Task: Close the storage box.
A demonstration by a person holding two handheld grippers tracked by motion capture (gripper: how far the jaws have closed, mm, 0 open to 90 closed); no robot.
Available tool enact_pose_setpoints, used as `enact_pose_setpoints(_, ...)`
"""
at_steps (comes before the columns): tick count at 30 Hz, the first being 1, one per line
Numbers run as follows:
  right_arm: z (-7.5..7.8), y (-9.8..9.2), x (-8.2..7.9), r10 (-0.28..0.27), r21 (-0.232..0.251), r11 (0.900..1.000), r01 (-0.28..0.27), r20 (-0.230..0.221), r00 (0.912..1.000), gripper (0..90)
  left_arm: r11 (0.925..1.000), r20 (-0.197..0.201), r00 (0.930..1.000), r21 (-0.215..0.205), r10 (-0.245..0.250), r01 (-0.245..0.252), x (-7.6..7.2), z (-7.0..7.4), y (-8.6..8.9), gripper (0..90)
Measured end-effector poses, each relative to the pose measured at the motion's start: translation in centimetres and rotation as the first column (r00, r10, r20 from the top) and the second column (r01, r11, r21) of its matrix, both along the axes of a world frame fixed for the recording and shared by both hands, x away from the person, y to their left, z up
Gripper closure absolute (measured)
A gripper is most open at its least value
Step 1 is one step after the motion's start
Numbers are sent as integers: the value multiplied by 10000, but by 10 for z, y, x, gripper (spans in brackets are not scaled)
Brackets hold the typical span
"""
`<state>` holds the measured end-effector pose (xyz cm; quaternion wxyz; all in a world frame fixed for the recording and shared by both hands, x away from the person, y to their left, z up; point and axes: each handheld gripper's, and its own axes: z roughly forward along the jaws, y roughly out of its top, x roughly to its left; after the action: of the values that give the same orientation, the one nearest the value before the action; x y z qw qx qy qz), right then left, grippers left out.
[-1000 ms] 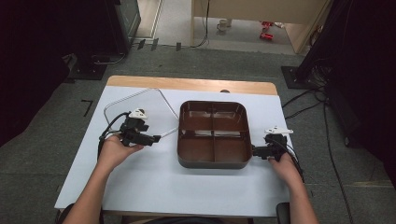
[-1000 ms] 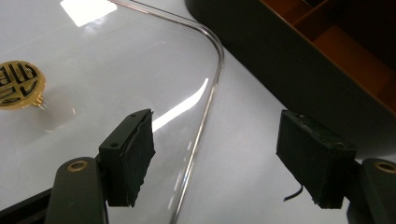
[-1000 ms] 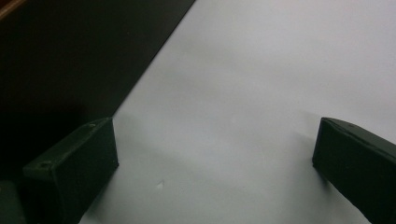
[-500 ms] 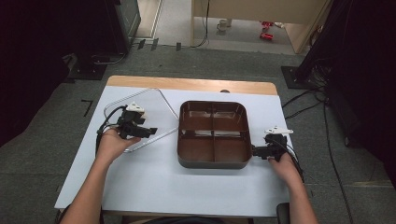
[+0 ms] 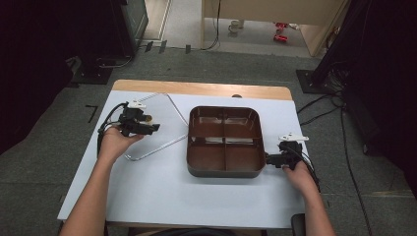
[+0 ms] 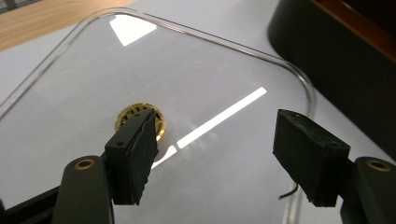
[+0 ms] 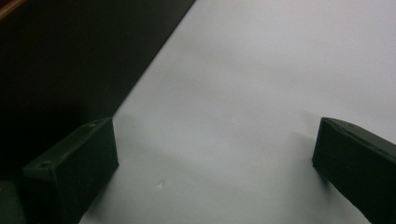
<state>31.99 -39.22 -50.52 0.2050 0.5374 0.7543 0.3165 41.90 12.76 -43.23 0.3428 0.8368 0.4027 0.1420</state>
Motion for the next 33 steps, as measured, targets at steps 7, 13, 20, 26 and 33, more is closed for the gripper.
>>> enact_pose_setpoints(7, 0, 0, 0, 0, 2, 10000, 0, 3, 10000, 0, 9997, 137, 9996, 94, 237, -238, 16, -8, 5, 311)
enact_pose_setpoints(13, 0, 0, 0, -1, 1, 10000, 1, 0, 10000, 0, 9984, -70, 9985, 170, 540, -539, 30, -21, 9, 324)
enact_pose_setpoints(20, 0, 0, 0, -1, 3, 10000, 1, 4, 10000, 0, 9962, -344, 9965, 447, 760, -744, 38, -38, 9, 385)
enact_pose_setpoints(26, 0, 0, 0, -2, 4, 10000, 2, 4, 10000, 0, 9952, -225, 9956, 385, 912, -903, 38, -41, 10, 493)
enact_pose_setpoints(33, 0, 0, 0, 0, 4, 10000, 0, 5, 10000, 0, 9948, -10, 9955, 377, 944, -943, 36, -42, 11, 588)
